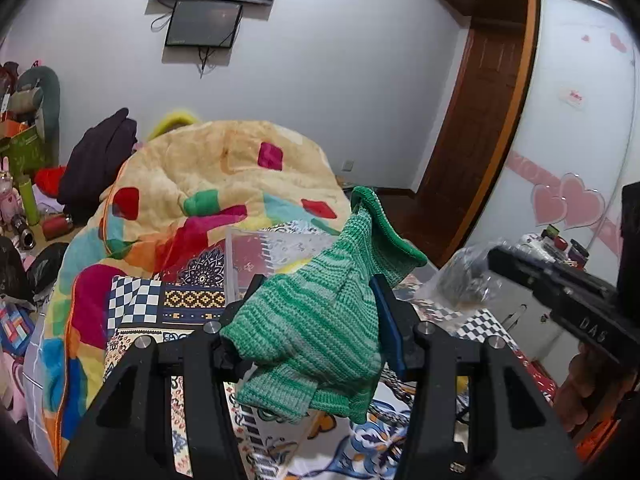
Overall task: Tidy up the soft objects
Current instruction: 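Carry the glove and mesh item over the box and release both, then grasp the yellow sponge with the right tool while the left tool grasps the beaded strap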
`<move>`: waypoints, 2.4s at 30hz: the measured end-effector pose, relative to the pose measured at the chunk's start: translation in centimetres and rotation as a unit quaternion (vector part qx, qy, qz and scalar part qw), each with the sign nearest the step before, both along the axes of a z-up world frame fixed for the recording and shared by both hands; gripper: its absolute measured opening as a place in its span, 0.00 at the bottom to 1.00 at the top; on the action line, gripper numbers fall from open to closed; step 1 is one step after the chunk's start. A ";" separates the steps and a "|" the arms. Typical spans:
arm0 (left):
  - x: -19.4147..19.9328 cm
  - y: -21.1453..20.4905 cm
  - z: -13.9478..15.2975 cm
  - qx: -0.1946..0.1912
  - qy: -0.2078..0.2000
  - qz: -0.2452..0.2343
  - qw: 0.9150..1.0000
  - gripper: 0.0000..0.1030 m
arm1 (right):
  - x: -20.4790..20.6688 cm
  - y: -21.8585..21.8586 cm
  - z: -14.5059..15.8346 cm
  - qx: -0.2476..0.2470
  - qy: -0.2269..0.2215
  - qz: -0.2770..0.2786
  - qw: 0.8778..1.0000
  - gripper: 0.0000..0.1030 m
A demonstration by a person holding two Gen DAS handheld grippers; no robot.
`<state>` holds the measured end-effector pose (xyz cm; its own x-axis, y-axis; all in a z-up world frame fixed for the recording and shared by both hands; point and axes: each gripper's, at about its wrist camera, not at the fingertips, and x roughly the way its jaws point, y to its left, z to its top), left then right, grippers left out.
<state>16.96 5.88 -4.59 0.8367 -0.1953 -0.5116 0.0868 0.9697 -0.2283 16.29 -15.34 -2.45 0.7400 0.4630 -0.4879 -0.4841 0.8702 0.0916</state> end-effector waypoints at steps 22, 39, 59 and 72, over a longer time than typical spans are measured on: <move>5.8 -1.9 -3.2 0.057 0.067 -0.004 0.996 0.55 | 4.7 3.8 -5.2 -0.093 0.094 0.011 0.991 0.09; 2.8 -1.1 -0.5 0.038 0.034 0.001 0.999 0.86 | 1.7 1.0 -2.2 -0.081 0.035 -0.001 0.996 0.59; -0.4 -6.4 -6.1 0.072 0.108 -0.069 0.989 0.94 | -1.1 -3.4 -6.5 -0.082 0.086 -0.023 0.993 0.73; 2.2 -8.6 -9.5 0.087 0.192 -0.107 0.972 0.49 | -0.3 -4.0 -9.9 -0.077 0.146 -0.013 0.986 0.60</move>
